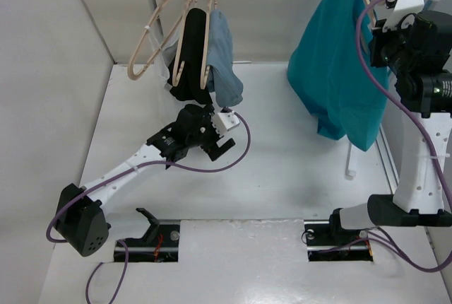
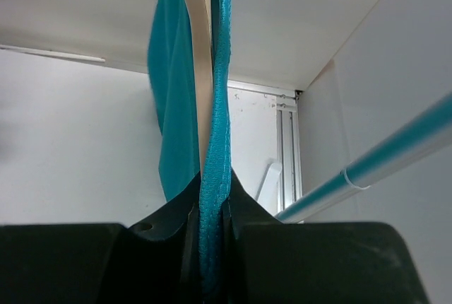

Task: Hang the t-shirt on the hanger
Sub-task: Hang the hanger with tshirt onto the clothesline

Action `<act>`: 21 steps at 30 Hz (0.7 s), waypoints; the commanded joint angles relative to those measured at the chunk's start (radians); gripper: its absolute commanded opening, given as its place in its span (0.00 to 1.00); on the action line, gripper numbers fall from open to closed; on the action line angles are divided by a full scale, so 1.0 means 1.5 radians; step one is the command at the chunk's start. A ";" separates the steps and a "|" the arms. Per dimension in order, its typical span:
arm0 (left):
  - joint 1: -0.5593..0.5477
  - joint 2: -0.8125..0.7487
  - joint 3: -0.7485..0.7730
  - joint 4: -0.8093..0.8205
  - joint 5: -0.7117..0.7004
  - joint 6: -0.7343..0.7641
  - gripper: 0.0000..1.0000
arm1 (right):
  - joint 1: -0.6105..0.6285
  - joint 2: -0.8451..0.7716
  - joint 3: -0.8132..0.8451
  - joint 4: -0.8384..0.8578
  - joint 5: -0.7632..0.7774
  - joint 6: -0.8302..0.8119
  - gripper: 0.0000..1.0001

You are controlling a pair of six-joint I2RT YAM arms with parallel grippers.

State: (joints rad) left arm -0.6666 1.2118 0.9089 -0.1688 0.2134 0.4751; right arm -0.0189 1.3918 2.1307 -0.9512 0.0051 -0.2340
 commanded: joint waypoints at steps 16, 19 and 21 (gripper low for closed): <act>-0.004 -0.035 -0.025 0.029 0.010 0.022 1.00 | -0.038 0.007 -0.057 0.158 0.077 0.062 0.00; -0.004 -0.035 -0.025 0.029 0.004 0.022 1.00 | -0.039 -0.002 -0.085 0.190 0.061 0.068 0.00; -0.004 -0.035 -0.025 0.029 0.004 0.022 1.00 | -0.039 -0.002 -0.085 0.190 0.048 0.074 0.00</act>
State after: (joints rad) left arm -0.6666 1.1931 0.8845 -0.1543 0.2127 0.5007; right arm -0.0731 1.4105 1.9945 -0.7902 0.0944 -0.1551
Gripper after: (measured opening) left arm 0.997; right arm 0.147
